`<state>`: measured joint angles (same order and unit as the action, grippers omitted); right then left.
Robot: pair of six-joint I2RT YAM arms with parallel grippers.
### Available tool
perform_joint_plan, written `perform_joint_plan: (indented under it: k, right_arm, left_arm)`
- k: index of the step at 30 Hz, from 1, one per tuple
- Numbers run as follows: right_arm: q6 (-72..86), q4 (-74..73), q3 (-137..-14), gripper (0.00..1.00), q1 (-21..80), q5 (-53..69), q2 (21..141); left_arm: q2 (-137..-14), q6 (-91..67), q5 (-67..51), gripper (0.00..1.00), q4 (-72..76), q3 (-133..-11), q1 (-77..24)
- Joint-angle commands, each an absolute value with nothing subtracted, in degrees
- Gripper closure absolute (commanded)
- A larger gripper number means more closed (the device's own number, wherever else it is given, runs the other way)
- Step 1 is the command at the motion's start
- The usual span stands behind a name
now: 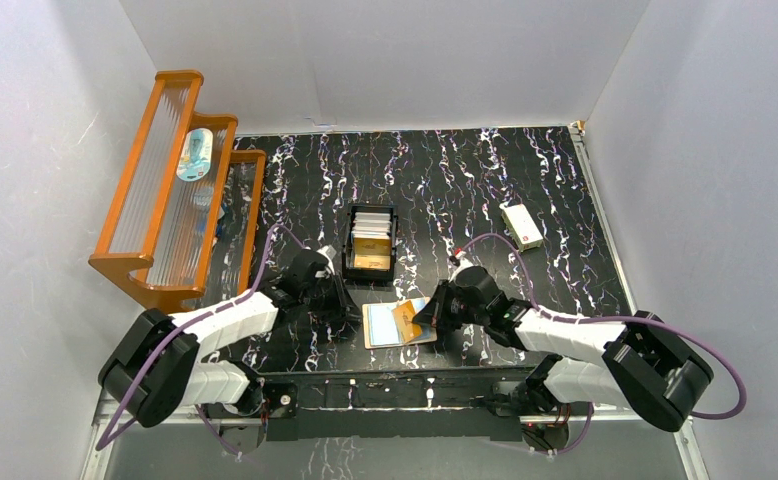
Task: Put the credit cards into the card holder
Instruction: Insert the credit card into the card holder.
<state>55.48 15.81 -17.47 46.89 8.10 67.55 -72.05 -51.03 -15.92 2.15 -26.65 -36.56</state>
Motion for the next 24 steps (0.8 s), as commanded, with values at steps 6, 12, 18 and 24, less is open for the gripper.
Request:
perform_joint_plan:
  k: [6,12,18,24]
  right_arm:
    - [56.55,13.41,-17.51,1.00,47.20,5.62,61.76]
    - [55.14,11.68,-17.94,1.00,47.15,3.56,61.27]
    - [55.59,18.38,-16.50,1.00,47.20,7.96,65.97]
    - [56.32,24.23,-14.04,1.00,47.18,7.79,65.94]
  left_arm:
    - [-72.76,-52.06,-14.86,0.89,3.78,-25.26,-37.43]
    - [-75.13,-51.53,-15.76,0.89,3.69,-26.70,-37.53]
    - [-75.25,-51.92,-16.26,0.89,5.17,-25.53,-37.68]
    - [-76.44,-51.23,-15.96,0.90,5.45,-25.47,-37.86]
